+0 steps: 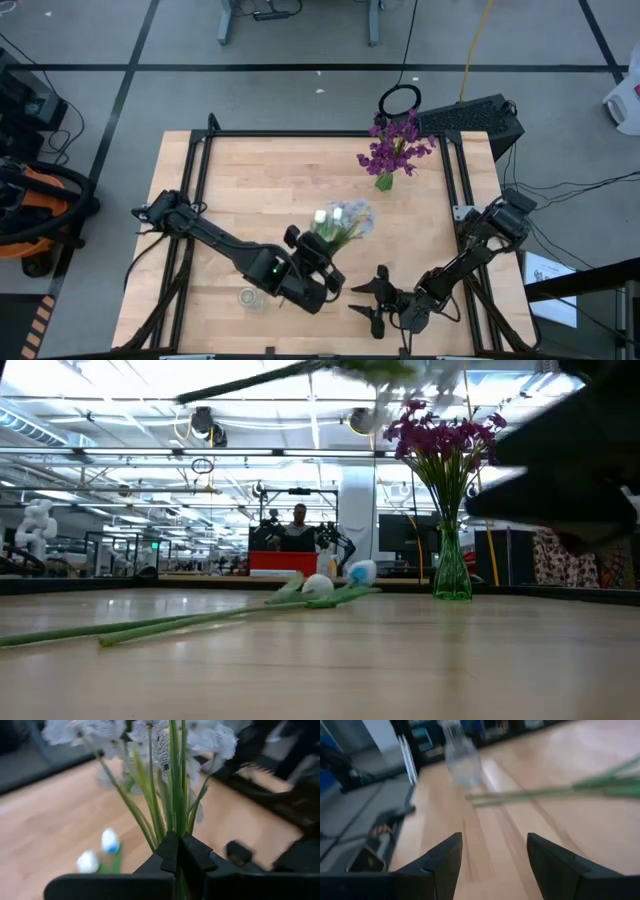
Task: Sort flowers into vase by color
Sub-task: Put the dark white flower into the transparent vase
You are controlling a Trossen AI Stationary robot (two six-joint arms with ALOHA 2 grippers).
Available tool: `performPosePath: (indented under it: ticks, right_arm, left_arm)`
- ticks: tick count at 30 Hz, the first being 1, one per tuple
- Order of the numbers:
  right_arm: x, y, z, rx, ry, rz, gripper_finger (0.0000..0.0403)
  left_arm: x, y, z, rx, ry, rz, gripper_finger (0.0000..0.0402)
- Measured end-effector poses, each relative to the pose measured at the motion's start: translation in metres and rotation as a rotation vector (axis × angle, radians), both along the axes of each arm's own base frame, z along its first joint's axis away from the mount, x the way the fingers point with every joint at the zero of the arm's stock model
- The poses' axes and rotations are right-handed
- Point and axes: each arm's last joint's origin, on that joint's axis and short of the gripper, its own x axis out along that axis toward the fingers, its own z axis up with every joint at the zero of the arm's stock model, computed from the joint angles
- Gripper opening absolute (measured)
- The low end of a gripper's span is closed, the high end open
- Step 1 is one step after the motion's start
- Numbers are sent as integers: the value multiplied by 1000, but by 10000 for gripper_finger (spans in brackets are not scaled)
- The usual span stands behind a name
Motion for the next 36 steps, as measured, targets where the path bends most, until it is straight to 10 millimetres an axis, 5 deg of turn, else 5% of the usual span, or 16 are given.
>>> performPosePath:
  ticks: [9,16,27,36]
  right_arm:
    - [13,9,-3,-46,-285,46,214]
    - [22,22,20,-196,-386,143,214]
    - [38,35,56,-344,-487,116,214]
    - [42,34,59,-331,-495,108,211]
  left_arm:
    - [5,-49,36,160,-221,-284,13]
    - [-2,-73,41,230,-356,-363,13]
    - [-2,-81,32,249,-445,-393,13]
    - [3,-86,27,244,-486,-452,13]
